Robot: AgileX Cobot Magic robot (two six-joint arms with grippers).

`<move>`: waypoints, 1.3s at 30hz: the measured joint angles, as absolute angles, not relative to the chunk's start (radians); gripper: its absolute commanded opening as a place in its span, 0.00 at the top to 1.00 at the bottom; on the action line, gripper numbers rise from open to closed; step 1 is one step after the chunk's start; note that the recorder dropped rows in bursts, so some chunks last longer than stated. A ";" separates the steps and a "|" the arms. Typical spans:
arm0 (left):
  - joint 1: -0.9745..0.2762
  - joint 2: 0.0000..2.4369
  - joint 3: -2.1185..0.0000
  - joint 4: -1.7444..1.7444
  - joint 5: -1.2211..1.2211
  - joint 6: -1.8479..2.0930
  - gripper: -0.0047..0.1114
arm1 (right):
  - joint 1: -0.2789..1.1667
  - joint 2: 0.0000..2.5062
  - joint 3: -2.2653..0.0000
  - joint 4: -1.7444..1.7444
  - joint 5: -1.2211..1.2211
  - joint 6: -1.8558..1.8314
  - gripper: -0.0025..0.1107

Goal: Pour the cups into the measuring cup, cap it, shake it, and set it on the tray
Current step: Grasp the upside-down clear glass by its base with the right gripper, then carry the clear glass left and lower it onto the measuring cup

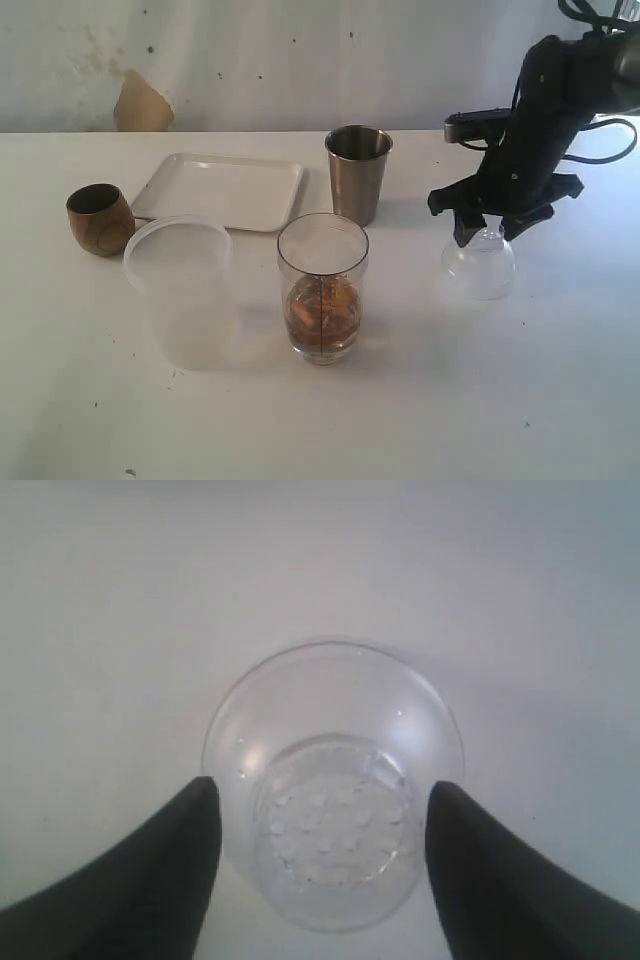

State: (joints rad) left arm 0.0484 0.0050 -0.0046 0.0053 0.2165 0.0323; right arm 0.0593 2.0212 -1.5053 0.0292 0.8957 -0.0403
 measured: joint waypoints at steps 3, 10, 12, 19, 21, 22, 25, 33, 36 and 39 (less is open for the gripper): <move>0.048 0.005 -0.005 0.005 0.217 0.032 0.96 | 0.061 2.021 -1.505 0.000 0.900 -0.026 0.50; 0.048 0.005 -0.005 0.005 0.217 0.032 0.96 | 0.061 2.021 -1.508 -0.013 0.907 -0.019 0.74; 0.048 0.005 -0.005 0.005 0.217 0.032 0.96 | 0.061 2.021 -1.512 -0.013 0.907 -0.019 0.87; 0.048 0.005 -0.005 0.005 0.217 0.032 0.96 | 0.061 2.019 -1.514 -0.015 0.961 -0.019 0.98; 0.048 0.005 -0.005 0.005 0.217 0.032 0.96 | 0.061 2.013 -1.523 -0.015 1.004 -0.019 0.98; 0.048 0.005 -0.005 0.005 0.217 0.032 0.96 | 0.061 2.007 -1.528 -0.015 1.022 -0.019 0.98; 0.048 0.005 -0.005 0.005 0.217 0.032 0.96 | 0.061 1.963 -1.562 -0.015 1.091 -0.019 0.98; 0.048 0.005 -0.005 0.005 0.217 0.032 0.96 | 0.109 1.730 -1.644 0.007 1.207 0.022 0.98; 0.048 0.005 -0.005 0.005 0.217 0.032 0.96 | 0.211 1.669 -1.644 0.113 1.215 0.059 0.98; 0.048 0.005 -0.005 0.005 0.217 0.032 0.96 | 0.340 1.641 -1.644 0.156 1.217 0.112 0.98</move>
